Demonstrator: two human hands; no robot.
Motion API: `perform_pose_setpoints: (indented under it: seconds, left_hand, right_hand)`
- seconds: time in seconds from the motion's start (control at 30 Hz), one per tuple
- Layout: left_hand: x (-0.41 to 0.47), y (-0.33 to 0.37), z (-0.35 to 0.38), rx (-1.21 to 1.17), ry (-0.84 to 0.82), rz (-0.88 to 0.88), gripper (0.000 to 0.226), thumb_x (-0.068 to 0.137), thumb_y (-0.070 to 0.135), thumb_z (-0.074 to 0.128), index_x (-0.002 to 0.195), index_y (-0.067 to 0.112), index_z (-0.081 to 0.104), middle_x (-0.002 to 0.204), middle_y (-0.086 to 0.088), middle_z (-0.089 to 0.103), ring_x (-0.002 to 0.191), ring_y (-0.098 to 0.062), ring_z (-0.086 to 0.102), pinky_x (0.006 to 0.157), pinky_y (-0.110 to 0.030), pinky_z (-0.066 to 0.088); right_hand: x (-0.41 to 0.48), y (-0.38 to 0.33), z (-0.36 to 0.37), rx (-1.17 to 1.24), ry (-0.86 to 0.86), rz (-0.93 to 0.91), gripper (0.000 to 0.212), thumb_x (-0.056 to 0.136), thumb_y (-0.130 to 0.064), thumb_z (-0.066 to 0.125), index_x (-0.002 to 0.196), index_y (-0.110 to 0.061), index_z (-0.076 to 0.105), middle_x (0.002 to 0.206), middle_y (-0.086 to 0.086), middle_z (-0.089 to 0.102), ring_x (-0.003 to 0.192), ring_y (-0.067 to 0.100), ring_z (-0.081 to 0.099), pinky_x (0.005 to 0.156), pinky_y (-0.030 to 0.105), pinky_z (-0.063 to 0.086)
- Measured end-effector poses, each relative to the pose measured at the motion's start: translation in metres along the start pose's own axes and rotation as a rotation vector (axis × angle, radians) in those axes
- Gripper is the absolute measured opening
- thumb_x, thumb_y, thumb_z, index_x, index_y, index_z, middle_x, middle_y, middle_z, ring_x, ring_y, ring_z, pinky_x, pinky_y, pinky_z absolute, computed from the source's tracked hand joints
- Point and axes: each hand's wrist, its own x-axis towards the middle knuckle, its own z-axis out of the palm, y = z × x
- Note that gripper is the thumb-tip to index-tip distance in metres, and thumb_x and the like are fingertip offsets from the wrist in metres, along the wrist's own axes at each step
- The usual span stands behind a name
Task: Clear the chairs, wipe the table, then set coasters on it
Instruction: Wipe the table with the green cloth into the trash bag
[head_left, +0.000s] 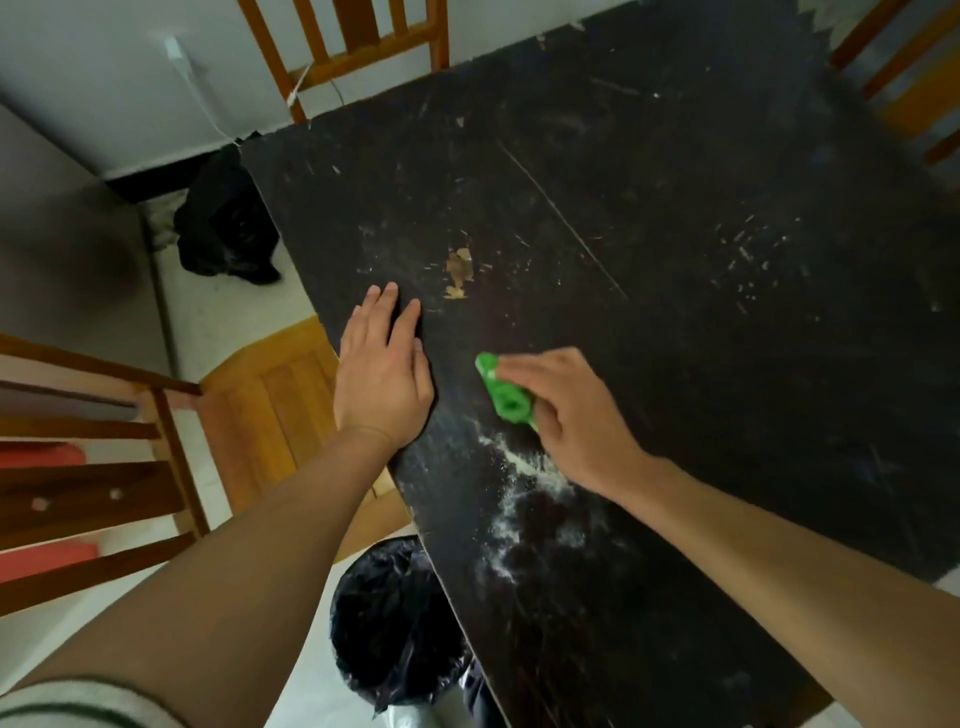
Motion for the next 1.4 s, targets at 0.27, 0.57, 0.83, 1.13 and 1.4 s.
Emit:
perform_pose_setpoints:
  seconds: [0.27,0.57,0.83,1.13,1.4]
  left_hand:
    - [-0.002,0.001,-0.001,-0.026,0.019,0.001,0.042,0.099,0.017,0.040,0.137,0.001,0.050,0.150,-0.019,0.040,0.144,-0.034,0.029,0.121,-0.043,0.017]
    - [-0.046,-0.007,-0.038,-0.174,-0.110,0.048,0.039,0.099,0.012,0.043,0.136,0.005,0.052,0.142,-0.015,0.048,0.135,-0.029,0.040,0.115,-0.038,0.030]
    - [-0.181,-0.074,-0.069,-0.259,-0.237,-0.151,0.030,0.094,0.010,0.049,0.122,0.008,0.059,0.115,-0.013,0.064,0.097,-0.029,0.062,0.081,-0.038,0.049]
    - [-0.332,-0.178,-0.003,-0.310,-0.617,-0.743,0.032,0.093,0.017,0.051,0.123,0.013,0.061,0.120,-0.014,0.064,0.099,-0.033,0.062,0.081,-0.033,0.050]
    - [-0.420,-0.227,0.110,-0.489,-0.631,-1.175,0.022,0.091,0.021,0.057,0.109,0.012,0.067,0.107,-0.012,0.067,0.077,-0.026,0.056,0.068,-0.028,0.044]
  right_hand:
    - [-0.054,0.069,-0.068,-0.195,0.479,0.466,0.040,0.090,0.008,0.051,0.125,-0.005,0.064,0.122,0.011,0.065,0.112,0.020,0.060,0.099,0.022,0.041]
    - [-0.138,-0.029,0.054,-0.142,0.526,0.324,0.045,0.085,0.016,0.050,0.121,-0.005,0.067,0.124,0.007,0.065,0.108,0.027,0.056,0.094,0.015,0.039]
    - [-0.182,-0.140,0.100,-0.087,0.554,0.254,0.042,0.089,0.012,0.050,0.122,-0.008,0.066,0.124,0.002,0.065,0.107,0.016,0.052,0.095,0.009,0.037]
    - [-0.234,-0.134,0.264,0.042,0.026,0.578,0.039,0.096,-0.003,0.041,0.130,-0.010,0.058,0.121,0.008,0.064,0.110,0.021,0.057,0.098,0.021,0.039]
    - [-0.255,-0.025,0.354,0.156,-0.052,1.204,0.044,0.092,-0.004,0.047,0.135,-0.012,0.051,0.134,0.015,0.056,0.122,0.032,0.053,0.098,0.033,0.041]
